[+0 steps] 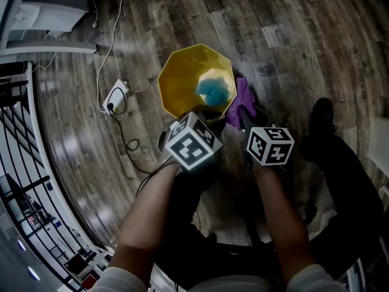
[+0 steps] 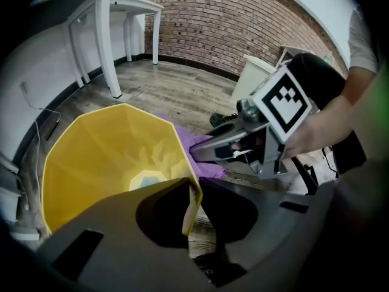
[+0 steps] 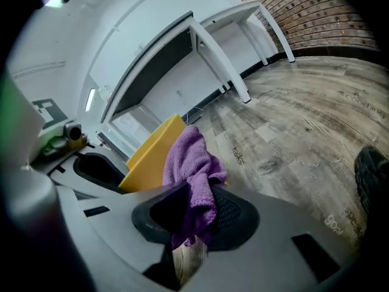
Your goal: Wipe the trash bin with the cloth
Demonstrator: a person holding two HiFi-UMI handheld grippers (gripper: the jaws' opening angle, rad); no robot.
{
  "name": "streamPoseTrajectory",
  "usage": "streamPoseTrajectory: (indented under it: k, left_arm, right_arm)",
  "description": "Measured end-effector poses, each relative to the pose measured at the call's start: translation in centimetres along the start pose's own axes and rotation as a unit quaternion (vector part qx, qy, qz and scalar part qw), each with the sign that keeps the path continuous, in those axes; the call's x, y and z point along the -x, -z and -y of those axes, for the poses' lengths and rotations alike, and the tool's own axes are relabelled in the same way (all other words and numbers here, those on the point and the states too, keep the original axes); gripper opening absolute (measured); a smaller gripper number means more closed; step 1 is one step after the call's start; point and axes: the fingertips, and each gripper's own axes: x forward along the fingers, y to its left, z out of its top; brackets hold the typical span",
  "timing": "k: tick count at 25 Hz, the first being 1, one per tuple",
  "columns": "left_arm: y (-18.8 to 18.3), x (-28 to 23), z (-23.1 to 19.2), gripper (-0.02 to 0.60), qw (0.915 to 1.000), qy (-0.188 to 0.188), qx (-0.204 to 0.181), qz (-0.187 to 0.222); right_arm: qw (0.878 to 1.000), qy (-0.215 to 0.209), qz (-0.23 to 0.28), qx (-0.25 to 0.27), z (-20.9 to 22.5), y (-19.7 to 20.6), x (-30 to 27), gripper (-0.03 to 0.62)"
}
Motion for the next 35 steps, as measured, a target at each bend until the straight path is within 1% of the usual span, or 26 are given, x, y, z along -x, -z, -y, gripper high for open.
streamPoseTrajectory:
  k: [2,6,8,16,20,24,27,29,32,33,35]
  left_arm:
    - [0.1,0.1,0.0,0.038,1.0,-0.002,0.002,0.0]
    - [0.1,0.0,-0.1,0.038,1.0,-0.004,0.008,0.0]
    - [0.0,0.1,-0.2,0.038,0.9999,-0.004,0.011,0.002]
    - [-0.1,0.3,-0.3,0.038,0.9997,-0.01,0.022,0.007]
    - [0.0,0.3,-0.1,0.038,0.9996,-0.006,0.026,0.009]
    - [-0.1,0.2,0.0,0.038,0.9996,-0.007,0.023,0.011]
    - [-0.1,0.2,0.0,0.038,0.9997,-0.011,0.019,0.011]
    - [-0.1,0.2,0.0,0.038,0.9997,-0.013,0.017,0.011]
    - [-0.1,0.2,-0.1,0.038,0.9996,-0.017,0.016,0.016]
    - [-0.1,0.3,-0.2,0.038,0.9996,-0.017,0.015,0.019]
    - [-0.1,0.4,-0.3,0.038,0.9995,-0.019,0.012,0.023]
  right_arm:
    - [1.0,0.009,-0.017,0.005,0.9,0.7,-1.2,0.089]
    - [0.998,0.026,-0.053,-0.009,2.9,2.5,-3.6,0.089]
    - [0.997,0.035,-0.067,-0.005,3.7,3.2,-4.7,0.089]
    - [0.991,0.06,-0.117,0.04,6.3,5.5,-8.6,0.089]
    - [0.983,0.074,-0.151,0.068,8.4,7.2,-10.9,0.089]
    - [0.975,0.09,-0.184,0.084,10.0,8.8,-12.5,0.089]
    - [0.971,0.093,-0.2,0.098,10.5,9.5,-13.2,0.089]
    - [0.97,0.089,-0.198,0.106,10.7,10.2,-14.1,0.089]
    - [0.971,0.074,-0.202,0.105,12.0,12.7,-16.1,0.089]
    - [0.969,0.076,-0.21,0.106,11.8,12.4,-15.7,0.089]
    - [0.965,0.09,-0.22,0.114,11.1,10.5,-13.9,0.089]
